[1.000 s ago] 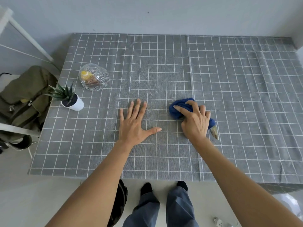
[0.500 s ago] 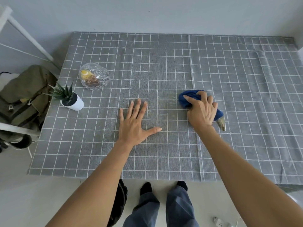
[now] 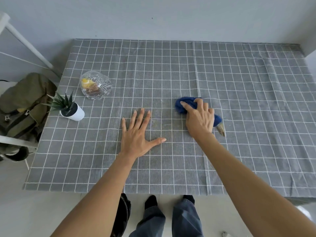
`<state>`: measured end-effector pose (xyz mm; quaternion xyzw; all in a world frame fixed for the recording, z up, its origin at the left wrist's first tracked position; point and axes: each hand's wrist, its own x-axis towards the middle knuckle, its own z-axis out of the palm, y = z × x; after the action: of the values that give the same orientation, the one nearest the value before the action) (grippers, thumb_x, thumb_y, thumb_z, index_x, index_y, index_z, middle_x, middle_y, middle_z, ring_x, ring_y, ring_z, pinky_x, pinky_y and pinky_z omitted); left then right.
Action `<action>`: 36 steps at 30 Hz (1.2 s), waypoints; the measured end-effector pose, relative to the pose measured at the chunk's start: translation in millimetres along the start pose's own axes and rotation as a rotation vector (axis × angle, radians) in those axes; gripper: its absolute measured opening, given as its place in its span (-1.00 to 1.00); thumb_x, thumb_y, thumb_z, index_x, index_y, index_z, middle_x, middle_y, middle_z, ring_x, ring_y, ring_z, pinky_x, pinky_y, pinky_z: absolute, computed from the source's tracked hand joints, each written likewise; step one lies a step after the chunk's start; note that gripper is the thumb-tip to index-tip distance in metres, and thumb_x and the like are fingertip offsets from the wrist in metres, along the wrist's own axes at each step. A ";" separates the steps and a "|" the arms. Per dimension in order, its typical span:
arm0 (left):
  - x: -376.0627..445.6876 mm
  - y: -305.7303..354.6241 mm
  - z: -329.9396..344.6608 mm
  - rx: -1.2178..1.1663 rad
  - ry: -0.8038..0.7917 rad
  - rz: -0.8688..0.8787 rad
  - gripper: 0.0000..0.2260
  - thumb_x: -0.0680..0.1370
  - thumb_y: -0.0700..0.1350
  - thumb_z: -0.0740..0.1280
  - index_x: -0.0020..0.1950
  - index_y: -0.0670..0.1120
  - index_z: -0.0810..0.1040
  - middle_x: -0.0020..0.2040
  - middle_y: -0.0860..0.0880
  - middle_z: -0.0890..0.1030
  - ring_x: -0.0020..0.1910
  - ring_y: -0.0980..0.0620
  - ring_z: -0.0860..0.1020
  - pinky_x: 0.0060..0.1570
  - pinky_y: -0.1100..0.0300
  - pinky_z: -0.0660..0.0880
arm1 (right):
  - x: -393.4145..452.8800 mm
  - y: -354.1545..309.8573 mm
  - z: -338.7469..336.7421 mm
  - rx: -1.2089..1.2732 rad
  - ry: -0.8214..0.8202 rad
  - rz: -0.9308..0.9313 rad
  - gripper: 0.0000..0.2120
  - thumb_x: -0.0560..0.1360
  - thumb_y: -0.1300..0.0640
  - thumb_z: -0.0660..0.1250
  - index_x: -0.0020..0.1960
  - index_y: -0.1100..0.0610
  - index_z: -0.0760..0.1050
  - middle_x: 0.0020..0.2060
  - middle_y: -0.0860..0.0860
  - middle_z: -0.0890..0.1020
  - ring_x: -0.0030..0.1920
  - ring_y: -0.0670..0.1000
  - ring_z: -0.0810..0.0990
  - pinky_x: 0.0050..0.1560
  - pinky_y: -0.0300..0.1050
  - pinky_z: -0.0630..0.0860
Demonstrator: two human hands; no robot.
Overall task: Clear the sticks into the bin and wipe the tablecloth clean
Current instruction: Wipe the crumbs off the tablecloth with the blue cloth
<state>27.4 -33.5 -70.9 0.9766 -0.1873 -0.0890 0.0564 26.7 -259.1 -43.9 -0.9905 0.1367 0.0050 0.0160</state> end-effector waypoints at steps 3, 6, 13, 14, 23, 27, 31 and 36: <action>-0.4 -0.6 -0.5 -0.003 -0.004 -0.001 0.00 0.26 0.62 -0.23 0.56 0.07 -0.22 0.56 0.05 -0.25 0.53 -0.01 -0.26 0.44 -0.24 -0.24 | 7.7 15.2 -1.6 -0.023 0.015 0.123 -0.55 0.59 0.14 0.11 0.43 -0.18 0.27 0.26 0.11 0.34 0.15 0.14 0.34 0.16 0.02 0.25; -0.9 -0.2 -0.7 -0.004 -0.005 -0.003 0.00 0.26 0.62 -0.22 0.55 0.07 -0.23 0.56 0.04 -0.25 0.53 -0.01 -0.27 0.45 -0.24 -0.24 | 9.8 15.3 -4.6 0.005 0.005 0.159 -0.57 0.59 0.14 0.10 0.41 -0.18 0.31 0.24 0.11 0.36 0.15 0.15 0.35 0.17 0.02 0.25; -0.6 0.3 1.2 -0.009 0.014 -0.007 0.00 0.28 0.62 -0.18 0.56 0.07 -0.20 0.57 0.04 -0.21 0.54 -0.01 -0.23 0.44 -0.24 -0.22 | -18.9 -33.1 -7.2 0.078 -0.027 -0.127 -0.54 0.54 0.10 0.20 0.40 -0.20 0.30 0.26 0.07 0.35 0.15 0.13 0.37 0.09 0.00 0.27; -0.7 0.2 1.0 -0.012 0.019 -0.004 -0.01 0.28 0.62 -0.18 0.56 0.07 -0.19 0.57 0.04 -0.21 0.54 -0.01 -0.23 0.44 -0.25 -0.22 | -18.4 -32.3 -5.0 0.071 -0.039 -0.149 -0.54 0.53 0.09 0.20 0.39 -0.21 0.30 0.27 0.06 0.35 0.14 0.12 0.37 0.09 0.00 0.27; -1.2 -1.3 -0.7 -0.002 0.002 -0.001 -0.01 0.28 0.61 -0.20 0.56 0.07 -0.20 0.57 0.05 -0.21 0.54 0.01 -0.23 0.45 -0.24 -0.22 | -1.2 1.9 -6.9 0.033 -0.070 -0.070 -0.54 0.50 0.12 0.23 0.35 -0.22 0.35 0.24 0.02 0.37 0.13 0.11 0.38 0.07 -0.02 0.26; -1.0 -1.7 -0.5 -0.002 0.004 0.001 -0.01 0.27 0.62 -0.21 0.56 0.07 -0.20 0.57 0.04 -0.21 0.54 0.01 -0.23 0.45 -0.23 -0.23 | 4.1 25.6 -10.1 0.011 -0.061 0.041 -0.56 0.52 0.12 0.22 0.35 -0.21 0.36 0.22 0.04 0.38 0.14 0.11 0.40 0.10 0.00 0.28; -0.9 -1.5 0.8 0.001 0.000 0.001 0.00 0.27 0.62 -0.21 0.56 0.07 -0.22 0.56 0.04 -0.24 0.54 0.01 -0.25 0.44 -0.24 -0.25 | 18.0 36.9 -19.3 0.006 -0.089 0.049 -0.59 0.53 0.11 0.22 0.33 -0.21 0.40 0.15 0.04 0.43 0.13 0.12 0.40 0.10 -0.01 0.27; 15.1 3.7 -6.0 -0.060 -0.009 -0.024 -0.07 0.30 0.56 -0.34 0.55 0.06 -0.22 0.54 0.05 -0.26 0.53 0.05 -0.24 0.39 -0.16 -0.37 | 28.0 27.6 -27.6 0.132 0.013 -0.005 -0.59 0.53 0.14 0.21 0.29 -0.22 0.45 0.11 0.01 0.45 0.05 0.12 0.39 0.03 -0.02 0.25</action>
<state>41.1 -42.1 -66.8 0.9762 -0.1732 -0.0999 0.0838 46.3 -294.1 -17.6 -0.9876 0.1344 -0.0104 0.0804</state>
